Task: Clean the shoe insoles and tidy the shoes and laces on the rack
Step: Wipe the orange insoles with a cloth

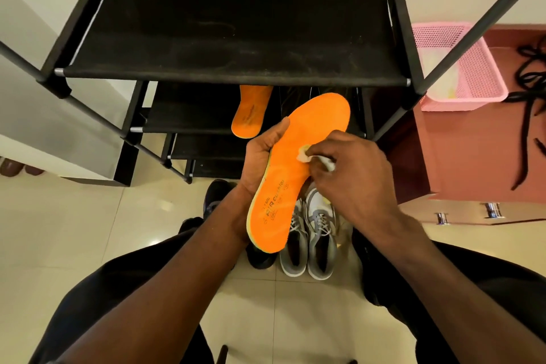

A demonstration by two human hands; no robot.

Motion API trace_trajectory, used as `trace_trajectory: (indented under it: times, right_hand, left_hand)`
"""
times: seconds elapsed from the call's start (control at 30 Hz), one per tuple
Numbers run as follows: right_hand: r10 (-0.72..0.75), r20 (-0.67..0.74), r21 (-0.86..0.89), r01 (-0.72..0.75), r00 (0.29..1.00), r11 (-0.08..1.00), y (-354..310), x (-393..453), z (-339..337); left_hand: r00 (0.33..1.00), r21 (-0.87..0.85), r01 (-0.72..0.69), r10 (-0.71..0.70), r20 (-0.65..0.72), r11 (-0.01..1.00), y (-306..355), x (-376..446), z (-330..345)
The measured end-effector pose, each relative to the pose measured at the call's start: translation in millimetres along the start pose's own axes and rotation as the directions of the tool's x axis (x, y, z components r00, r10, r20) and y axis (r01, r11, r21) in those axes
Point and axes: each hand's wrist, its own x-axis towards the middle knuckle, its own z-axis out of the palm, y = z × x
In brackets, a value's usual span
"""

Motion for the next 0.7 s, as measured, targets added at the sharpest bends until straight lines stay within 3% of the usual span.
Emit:
trace_trajectory:
  times: [0.1,0.27,0.37,0.43,0.5,0.6,0.7]
  right_hand:
    - [0.086,0.017,0.088,-0.088,0.996,0.992,13,3,1]
    - [-0.047,0.052,0.259,0.031,0.998,0.965,-6,-6,11]
    - [-0.085,0.039,0.137,0.079,0.996,0.987,-7,-4,7]
    - [-0.027,0.006,0.009,0.027,1.0,1.0,5,3,4]
    - [-0.004,-0.006,0.052,0.005,1.0,0.999,11,6,5]
    - [-0.154,0.042,0.194,0.143,0.987,0.97,-6,-6,11]
    - [-0.23,0.051,0.141,0.221,0.972,0.965,-15,-14,10]
  left_hand:
    - [0.998,-0.048,0.032,-0.035,-0.043,0.998,0,-7,6]
    - [0.996,-0.128,0.087,-0.09,-0.024,0.988,8,-14,6]
    - [0.997,-0.096,0.061,-0.066,-0.051,0.994,11,-19,5]
    - [0.997,-0.075,0.041,-0.046,-0.068,0.996,9,-19,6]
    - [0.997,-0.063,0.052,-0.056,-0.054,0.997,10,-23,10]
    - [0.996,-0.071,0.048,-0.053,-0.069,0.996,14,-23,10]
    - [0.991,-0.085,0.071,-0.08,-0.11,0.994,17,-22,9]
